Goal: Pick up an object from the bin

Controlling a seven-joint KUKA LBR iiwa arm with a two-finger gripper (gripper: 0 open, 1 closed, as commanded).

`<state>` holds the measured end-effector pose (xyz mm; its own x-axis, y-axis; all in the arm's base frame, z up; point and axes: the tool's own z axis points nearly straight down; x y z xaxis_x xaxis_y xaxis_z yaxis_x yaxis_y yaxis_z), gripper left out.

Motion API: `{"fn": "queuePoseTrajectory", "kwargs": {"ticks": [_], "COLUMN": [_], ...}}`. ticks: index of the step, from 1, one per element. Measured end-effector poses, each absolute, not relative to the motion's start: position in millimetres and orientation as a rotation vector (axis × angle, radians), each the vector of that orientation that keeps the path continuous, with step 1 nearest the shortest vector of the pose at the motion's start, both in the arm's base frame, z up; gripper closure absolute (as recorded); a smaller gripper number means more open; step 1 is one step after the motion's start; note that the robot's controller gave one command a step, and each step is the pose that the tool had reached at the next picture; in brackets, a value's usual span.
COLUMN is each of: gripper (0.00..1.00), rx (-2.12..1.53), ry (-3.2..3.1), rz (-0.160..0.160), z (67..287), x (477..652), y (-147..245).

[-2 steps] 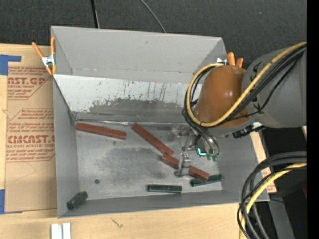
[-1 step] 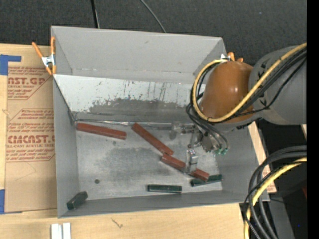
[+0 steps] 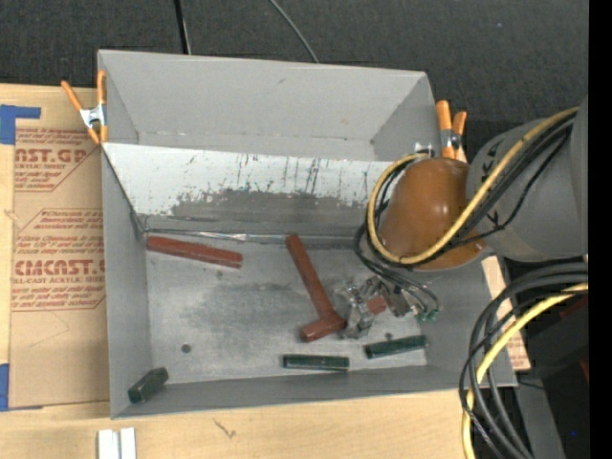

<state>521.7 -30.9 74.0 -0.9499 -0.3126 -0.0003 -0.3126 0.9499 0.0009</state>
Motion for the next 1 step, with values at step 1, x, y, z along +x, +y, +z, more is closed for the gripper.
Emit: {"fn": "queuePoseTrajectory", "kwargs": {"ticks": [1], "gripper": [1.00], "rx": [-0.497], "ry": [3.102], "rz": [0.002], "z": [74.0], "x": [521.7], "y": [-30.8]}}
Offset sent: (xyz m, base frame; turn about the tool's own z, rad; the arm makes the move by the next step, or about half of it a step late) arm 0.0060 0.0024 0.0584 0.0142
